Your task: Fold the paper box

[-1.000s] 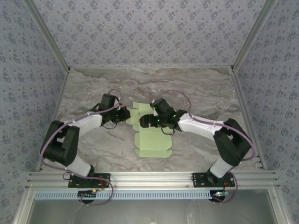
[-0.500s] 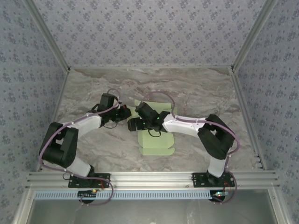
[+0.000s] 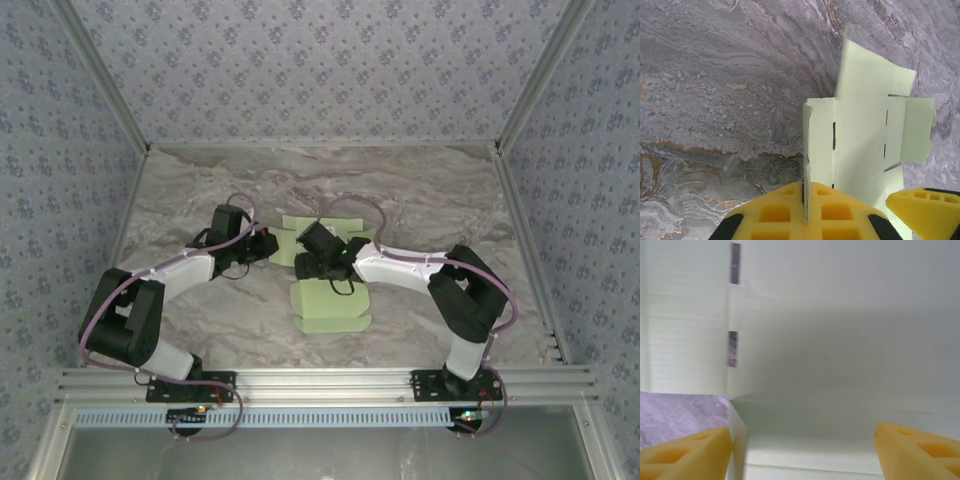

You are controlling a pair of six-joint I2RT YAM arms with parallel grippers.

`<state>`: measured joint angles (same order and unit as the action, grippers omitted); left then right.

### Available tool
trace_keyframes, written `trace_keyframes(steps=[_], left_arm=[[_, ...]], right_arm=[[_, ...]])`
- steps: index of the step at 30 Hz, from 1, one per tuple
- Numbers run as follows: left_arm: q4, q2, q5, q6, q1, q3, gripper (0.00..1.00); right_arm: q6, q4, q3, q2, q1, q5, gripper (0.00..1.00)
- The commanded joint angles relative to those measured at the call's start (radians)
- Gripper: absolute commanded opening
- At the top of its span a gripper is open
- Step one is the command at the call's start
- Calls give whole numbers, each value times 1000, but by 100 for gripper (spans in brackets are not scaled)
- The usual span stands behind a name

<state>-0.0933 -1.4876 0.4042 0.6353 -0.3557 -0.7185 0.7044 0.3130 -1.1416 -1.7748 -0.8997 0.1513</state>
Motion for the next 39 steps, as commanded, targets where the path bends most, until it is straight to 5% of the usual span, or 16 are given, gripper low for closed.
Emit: trace_keyframes(steps=[1,8,11,16,22,39], left_arm=[[-57,-8,2,-26,-5,-12,0],[-166,-12,10,-42,-21,27,0],[-216,-14,-10,-67,-37,49,0],[-302,-23,-34,-76,-60,80,0],[-417,-16,-75,-113,-112,122,0],[-677,10,-127,-162,-144,247,0]], right_arm=[[25,50,31,35,10,68,77],[135,54,35,65,51,-51,78],[299,65,21,137,64,-61,91],[624,171,-42,225,81,21,86],[833,196,-219,131,168,-146,88],[1007,171,-367,-108,339,-355,89]])
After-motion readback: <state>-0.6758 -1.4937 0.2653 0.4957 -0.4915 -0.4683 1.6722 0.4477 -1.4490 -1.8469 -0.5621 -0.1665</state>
